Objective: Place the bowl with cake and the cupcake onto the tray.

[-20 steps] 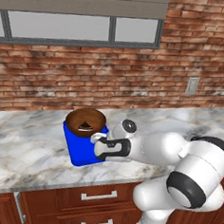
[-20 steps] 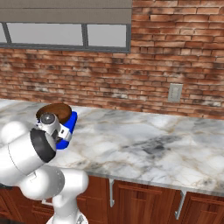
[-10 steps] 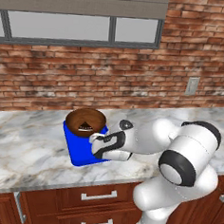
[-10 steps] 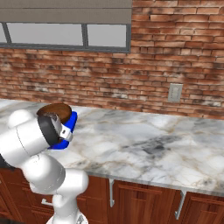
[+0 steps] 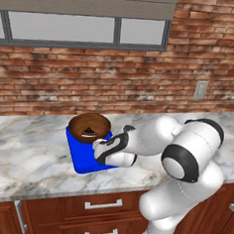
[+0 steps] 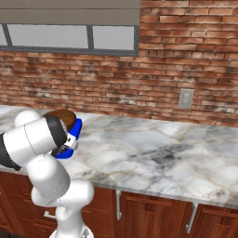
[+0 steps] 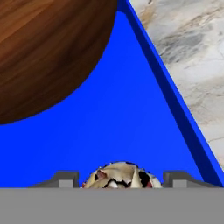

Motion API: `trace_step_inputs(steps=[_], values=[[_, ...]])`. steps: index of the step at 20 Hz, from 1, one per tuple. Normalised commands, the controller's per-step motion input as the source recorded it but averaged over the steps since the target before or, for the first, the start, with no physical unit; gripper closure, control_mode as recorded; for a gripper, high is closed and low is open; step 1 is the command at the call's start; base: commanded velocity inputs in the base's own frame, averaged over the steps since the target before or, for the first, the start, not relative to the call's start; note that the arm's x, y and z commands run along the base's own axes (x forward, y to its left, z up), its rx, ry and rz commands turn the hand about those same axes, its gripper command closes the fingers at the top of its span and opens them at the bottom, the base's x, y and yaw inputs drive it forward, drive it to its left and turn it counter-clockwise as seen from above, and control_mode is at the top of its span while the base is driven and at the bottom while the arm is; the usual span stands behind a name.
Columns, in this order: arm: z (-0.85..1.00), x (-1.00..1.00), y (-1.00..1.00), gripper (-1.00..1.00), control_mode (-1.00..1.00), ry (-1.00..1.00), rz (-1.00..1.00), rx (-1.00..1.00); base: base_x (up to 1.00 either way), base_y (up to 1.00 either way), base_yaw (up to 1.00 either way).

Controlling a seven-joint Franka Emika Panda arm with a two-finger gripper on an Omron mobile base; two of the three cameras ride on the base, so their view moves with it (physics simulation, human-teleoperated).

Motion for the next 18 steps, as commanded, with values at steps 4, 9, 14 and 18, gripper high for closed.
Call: trace_step_inputs(steps=[4,9,14,18], values=[[-0.15,0.06,0.01,1.0,-1.0,0.0,0.0,0.0,0.0,0.0,0.0],[-0.15,0.01,0.01,1.0,-1.0,0.0,0.0,0.0,0.0,0.0,0.0],[-0.14,0.0,0.01,-1.0,-1.0,0.0,0.0,0.0,0.0,0.0,0.0],[-0.12,0.0,0.01,-1.0,-1.0,0.0,0.0,0.0,0.0,0.0,0.0]])
